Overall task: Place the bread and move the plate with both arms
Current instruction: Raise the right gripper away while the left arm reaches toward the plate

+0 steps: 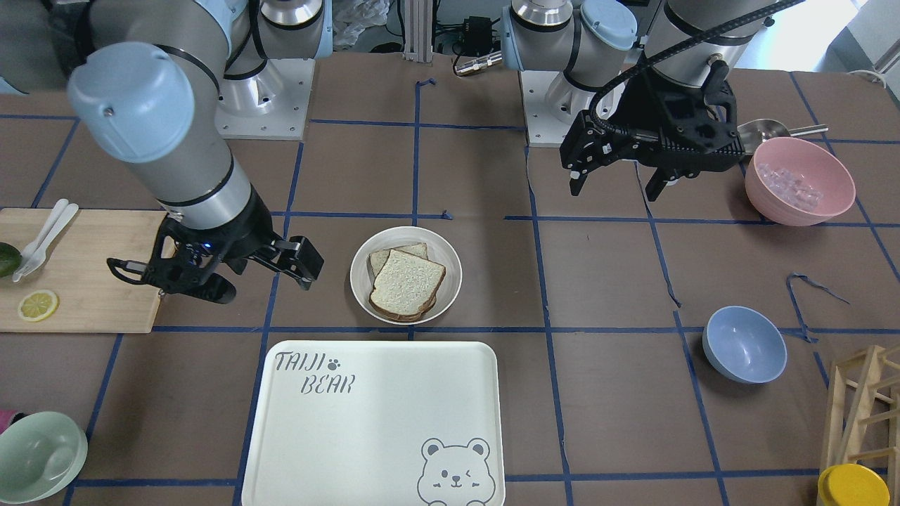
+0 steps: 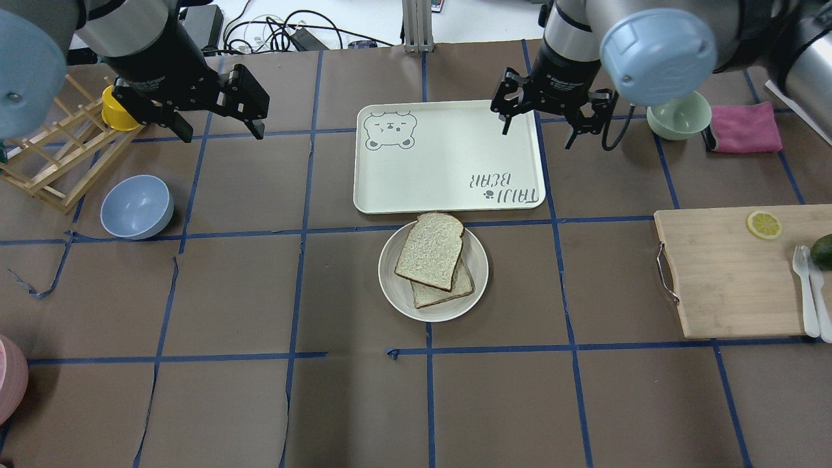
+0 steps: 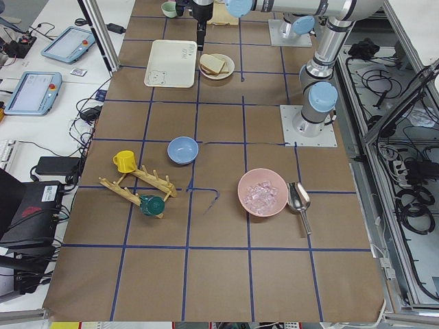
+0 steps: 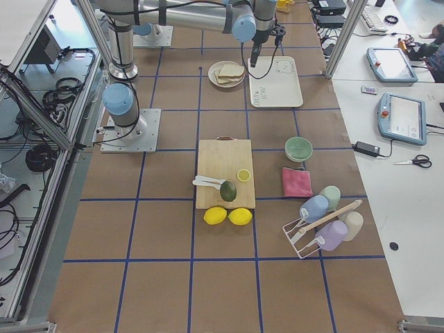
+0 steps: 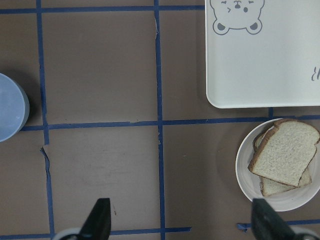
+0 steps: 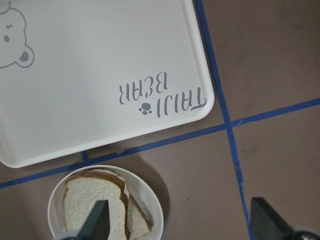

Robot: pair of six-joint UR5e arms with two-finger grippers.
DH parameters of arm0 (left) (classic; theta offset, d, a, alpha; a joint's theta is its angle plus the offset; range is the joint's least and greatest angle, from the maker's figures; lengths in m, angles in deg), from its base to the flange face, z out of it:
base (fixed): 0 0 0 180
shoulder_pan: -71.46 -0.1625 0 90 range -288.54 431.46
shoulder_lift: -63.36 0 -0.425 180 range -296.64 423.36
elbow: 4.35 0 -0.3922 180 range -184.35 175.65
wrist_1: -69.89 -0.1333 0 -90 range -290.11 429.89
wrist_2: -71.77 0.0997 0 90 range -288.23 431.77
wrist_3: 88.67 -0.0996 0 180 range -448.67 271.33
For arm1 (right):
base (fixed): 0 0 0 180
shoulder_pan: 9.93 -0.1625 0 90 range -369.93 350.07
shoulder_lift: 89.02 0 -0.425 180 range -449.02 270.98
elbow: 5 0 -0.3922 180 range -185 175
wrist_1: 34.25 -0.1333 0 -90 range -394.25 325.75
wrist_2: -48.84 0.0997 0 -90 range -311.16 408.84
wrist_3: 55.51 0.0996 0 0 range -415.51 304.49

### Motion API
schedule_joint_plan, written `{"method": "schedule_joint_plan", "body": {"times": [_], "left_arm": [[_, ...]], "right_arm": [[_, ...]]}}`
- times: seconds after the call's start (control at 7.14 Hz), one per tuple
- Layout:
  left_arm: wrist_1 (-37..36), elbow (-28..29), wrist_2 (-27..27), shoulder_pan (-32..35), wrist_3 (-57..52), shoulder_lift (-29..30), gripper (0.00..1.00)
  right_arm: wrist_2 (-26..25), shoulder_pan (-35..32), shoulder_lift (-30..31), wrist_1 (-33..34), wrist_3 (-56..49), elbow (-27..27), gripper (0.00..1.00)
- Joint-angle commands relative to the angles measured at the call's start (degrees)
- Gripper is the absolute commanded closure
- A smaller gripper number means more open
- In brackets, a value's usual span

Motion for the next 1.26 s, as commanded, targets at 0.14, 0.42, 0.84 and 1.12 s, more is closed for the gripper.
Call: {"method": "schedule_joint_plan", "body": {"times": [0.14,0.42,0.84,1.12], "left_arm": [[-5.2,-6.0,-4.5,0.5,6.5,2.7,0.00],[-16.7,-12.6,-4.8,7.1,13.7,4.6,0.00],[-32.5,-22.5,-3.5,10.5,20.1,8.0,0.01],[-38.8,-25.9,-1.1,11.2,21.3,10.9,0.05]], "right_arm": [[-7.0,3.1,7.6,-13.1,-7.2,0.2,0.00],[-4.5,4.8,8.8,-13.2,-10.4,0.2,0.00],[-4.4,5.3,9.3,-12.6,-14.7,0.2,0.00],[-4.4,5.3,9.3,-12.5,-14.8,0.2,0.00]]}}
